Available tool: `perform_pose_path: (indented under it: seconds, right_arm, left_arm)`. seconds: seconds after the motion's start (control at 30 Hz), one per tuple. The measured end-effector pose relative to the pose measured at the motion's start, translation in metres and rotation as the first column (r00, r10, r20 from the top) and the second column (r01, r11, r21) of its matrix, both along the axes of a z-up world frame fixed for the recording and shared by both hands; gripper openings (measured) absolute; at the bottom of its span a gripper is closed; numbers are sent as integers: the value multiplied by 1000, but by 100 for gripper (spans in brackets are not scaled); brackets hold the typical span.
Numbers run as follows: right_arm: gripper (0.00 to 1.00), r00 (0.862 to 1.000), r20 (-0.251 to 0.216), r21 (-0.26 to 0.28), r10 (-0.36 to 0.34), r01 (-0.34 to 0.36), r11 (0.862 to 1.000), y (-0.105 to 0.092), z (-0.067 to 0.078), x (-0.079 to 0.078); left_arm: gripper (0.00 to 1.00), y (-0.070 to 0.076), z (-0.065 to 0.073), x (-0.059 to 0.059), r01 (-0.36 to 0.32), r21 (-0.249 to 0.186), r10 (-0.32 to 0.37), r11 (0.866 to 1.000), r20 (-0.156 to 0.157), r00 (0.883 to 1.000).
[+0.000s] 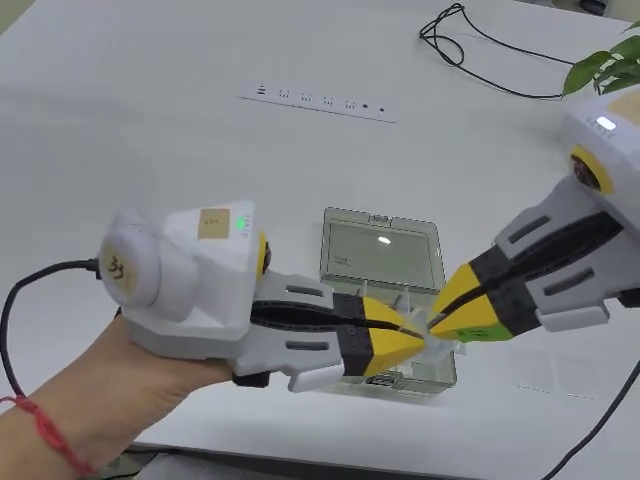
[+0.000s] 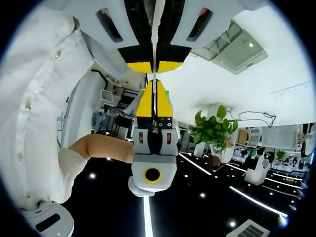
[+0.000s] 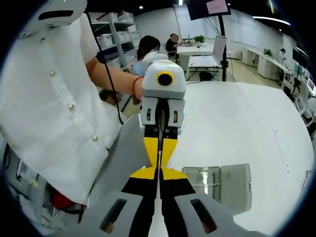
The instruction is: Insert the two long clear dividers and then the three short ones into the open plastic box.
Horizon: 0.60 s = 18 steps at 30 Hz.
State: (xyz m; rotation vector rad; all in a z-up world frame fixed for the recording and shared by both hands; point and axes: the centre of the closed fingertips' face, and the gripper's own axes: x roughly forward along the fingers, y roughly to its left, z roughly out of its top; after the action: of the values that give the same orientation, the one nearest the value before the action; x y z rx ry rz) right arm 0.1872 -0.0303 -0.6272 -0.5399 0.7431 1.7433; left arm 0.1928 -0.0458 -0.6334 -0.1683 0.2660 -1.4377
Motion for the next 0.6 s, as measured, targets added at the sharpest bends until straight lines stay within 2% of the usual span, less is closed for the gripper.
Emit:
perform_pose_path:
  seconds: [0.4, 0.6]
  right_arm:
    - [2, 1000, 14, 1, 8, -8, 1000, 5, 1, -6]
    - [2, 1000, 22, 9, -2, 2, 1000, 6, 5, -4]
  left_arm:
    - [0, 2, -1, -1, -18, 12, 18, 1000, 9, 1000]
    - [0, 8, -5, 1, -42, 26, 42, 999, 1, 999]
